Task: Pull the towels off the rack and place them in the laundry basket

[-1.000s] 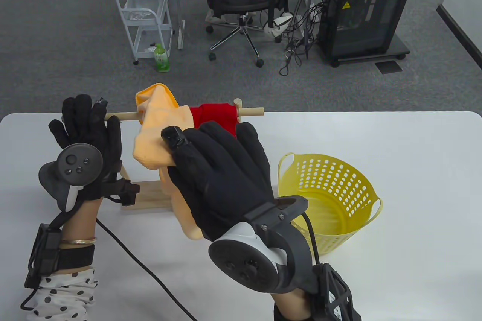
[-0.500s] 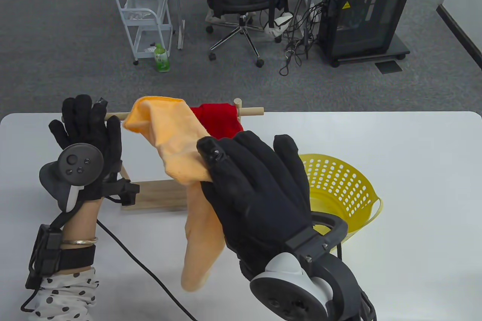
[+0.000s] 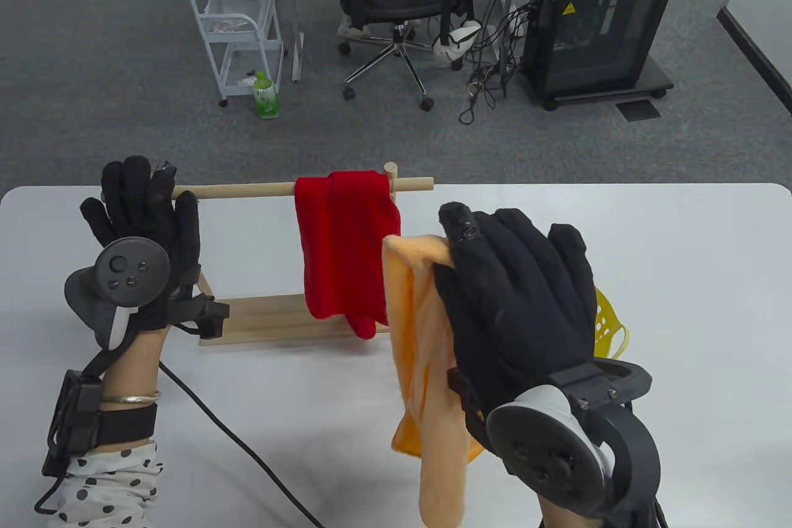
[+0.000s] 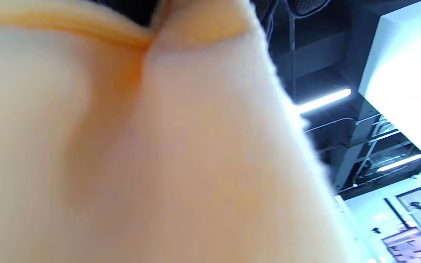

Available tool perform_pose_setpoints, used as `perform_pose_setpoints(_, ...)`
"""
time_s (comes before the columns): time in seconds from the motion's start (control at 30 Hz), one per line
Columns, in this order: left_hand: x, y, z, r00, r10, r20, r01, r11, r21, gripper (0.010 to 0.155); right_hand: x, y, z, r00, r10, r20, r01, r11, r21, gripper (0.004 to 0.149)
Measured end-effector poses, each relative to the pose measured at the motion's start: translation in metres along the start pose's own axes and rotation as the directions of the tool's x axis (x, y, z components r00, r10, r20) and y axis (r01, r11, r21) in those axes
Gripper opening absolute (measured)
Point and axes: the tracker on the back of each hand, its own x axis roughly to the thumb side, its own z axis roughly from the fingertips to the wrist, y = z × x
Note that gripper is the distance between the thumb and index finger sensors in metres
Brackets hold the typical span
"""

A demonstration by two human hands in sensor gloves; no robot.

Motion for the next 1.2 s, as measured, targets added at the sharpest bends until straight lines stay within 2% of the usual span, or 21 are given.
perform_pose_setpoints(0.2, 0.000, 0.000, 0.001, 1.000, -0.002, 0.002, 0.002, 1.000, 0.003, 0.060, -0.029, 0.005, -0.011, 0.988, 0.134, -0.078, -0.138, 0.990, -0.039, 0.045)
perform_pose_setpoints(0.33, 0.000, 0.000, 0.001, 1.000, -0.002, 0.004, 0.002, 1.000, 0.005, 0.060, -0.049, 0.003, -0.026, 0.977, 0.121, -0.175, -0.138, 0.987, -0.087, 0.045)
perform_pose_setpoints(0.5, 0.000, 0.001, 0.004, 1.000, -0.003, 0.008, 0.003, 1.000, 0.009, 0.060, -0.067, 0.008, -0.036, 0.959, 0.181, -0.220, -0.208, 0.972, -0.107, 0.045)
perform_pose_setpoints(0.8, -0.001, 0.001, 0.004, 1.000, 0.002, 0.013, -0.003, 1.000, 0.012, 0.060, -0.093, 0.034, -0.031, 0.920, 0.312, -0.238, -0.323, 0.946, -0.007, 0.045)
perform_pose_setpoints(1.2, -0.001, 0.000, 0.005, 1.000, 0.007, 0.015, -0.007, 1.000, 0.014, 0.060, -0.125, 0.061, -0.013, 0.878, 0.394, -0.273, -0.370, 0.919, 0.136, 0.045)
